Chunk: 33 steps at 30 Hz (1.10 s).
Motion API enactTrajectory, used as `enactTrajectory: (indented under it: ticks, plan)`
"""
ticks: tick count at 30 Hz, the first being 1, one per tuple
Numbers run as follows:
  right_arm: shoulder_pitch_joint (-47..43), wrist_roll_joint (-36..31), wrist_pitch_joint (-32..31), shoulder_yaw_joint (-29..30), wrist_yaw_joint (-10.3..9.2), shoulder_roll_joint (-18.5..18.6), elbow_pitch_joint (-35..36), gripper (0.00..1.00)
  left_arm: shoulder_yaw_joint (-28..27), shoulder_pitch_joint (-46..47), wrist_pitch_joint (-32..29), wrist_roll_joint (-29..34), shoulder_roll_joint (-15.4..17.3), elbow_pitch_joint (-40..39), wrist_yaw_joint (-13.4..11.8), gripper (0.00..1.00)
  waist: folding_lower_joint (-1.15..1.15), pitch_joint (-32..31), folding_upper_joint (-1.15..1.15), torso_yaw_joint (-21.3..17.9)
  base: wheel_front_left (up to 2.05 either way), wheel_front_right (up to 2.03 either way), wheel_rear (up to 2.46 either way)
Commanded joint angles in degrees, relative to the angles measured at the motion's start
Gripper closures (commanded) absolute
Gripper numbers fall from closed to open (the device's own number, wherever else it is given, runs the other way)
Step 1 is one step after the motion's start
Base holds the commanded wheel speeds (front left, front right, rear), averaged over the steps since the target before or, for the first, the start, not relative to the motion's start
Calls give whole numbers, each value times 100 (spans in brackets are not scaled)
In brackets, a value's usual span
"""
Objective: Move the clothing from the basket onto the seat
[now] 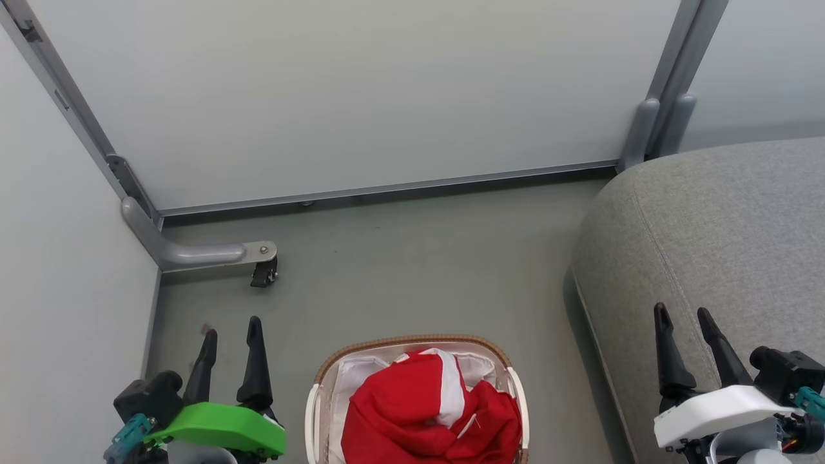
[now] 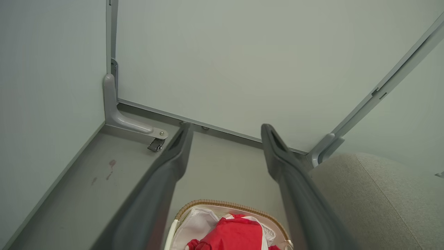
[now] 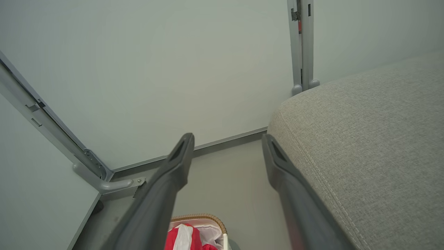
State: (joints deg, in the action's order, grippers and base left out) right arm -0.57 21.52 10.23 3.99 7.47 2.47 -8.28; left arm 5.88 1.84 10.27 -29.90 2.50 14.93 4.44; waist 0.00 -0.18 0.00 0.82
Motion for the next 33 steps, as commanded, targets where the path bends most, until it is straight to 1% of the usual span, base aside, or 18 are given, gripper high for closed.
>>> enactTrajectory:
  ticks: [1, 33]
  plan:
    - [-44, -178, 63, -8, 2, 36, 15, 0, 27, -27, 58, 162, 41, -5, -21, 0, 0, 0, 0, 4, 0, 0, 0]
    - [-126, -1555, 429, -94, 3, 55, -18, 0, 257, -43, 423, 1307, 52, 393, -78, 0, 0, 8, 0, 47, 0, 0, 0]
